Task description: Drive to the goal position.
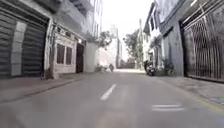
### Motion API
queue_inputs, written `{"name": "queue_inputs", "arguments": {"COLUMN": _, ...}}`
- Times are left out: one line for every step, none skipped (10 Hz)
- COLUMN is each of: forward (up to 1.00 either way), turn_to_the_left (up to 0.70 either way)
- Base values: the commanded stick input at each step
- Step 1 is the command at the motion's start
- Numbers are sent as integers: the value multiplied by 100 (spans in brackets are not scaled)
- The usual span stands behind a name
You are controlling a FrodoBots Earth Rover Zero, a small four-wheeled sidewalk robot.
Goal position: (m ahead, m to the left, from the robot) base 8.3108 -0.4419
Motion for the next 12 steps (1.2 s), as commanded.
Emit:
{"name": "queue_inputs", "arguments": {"forward": 100, "turn_to_the_left": 6}}
{"name": "queue_inputs", "arguments": {"forward": 100, "turn_to_the_left": 6}}
{"name": "queue_inputs", "arguments": {"forward": 100, "turn_to_the_left": 6}}
{"name": "queue_inputs", "arguments": {"forward": 100, "turn_to_the_left": 6}}
{"name": "queue_inputs", "arguments": {"forward": 100, "turn_to_the_left": 6}}
{"name": "queue_inputs", "arguments": {"forward": 100, "turn_to_the_left": 6}}
{"name": "queue_inputs", "arguments": {"forward": 100, "turn_to_the_left": 6}}
{"name": "queue_inputs", "arguments": {"forward": 100, "turn_to_the_left": 6}}
{"name": "queue_inputs", "arguments": {"forward": 100, "turn_to_the_left": 6}}
{"name": "queue_inputs", "arguments": {"forward": 100, "turn_to_the_left": 6}}
{"name": "queue_inputs", "arguments": {"forward": 100, "turn_to_the_left": 6}}
{"name": "queue_inputs", "arguments": {"forward": 100, "turn_to_the_left": 6}}
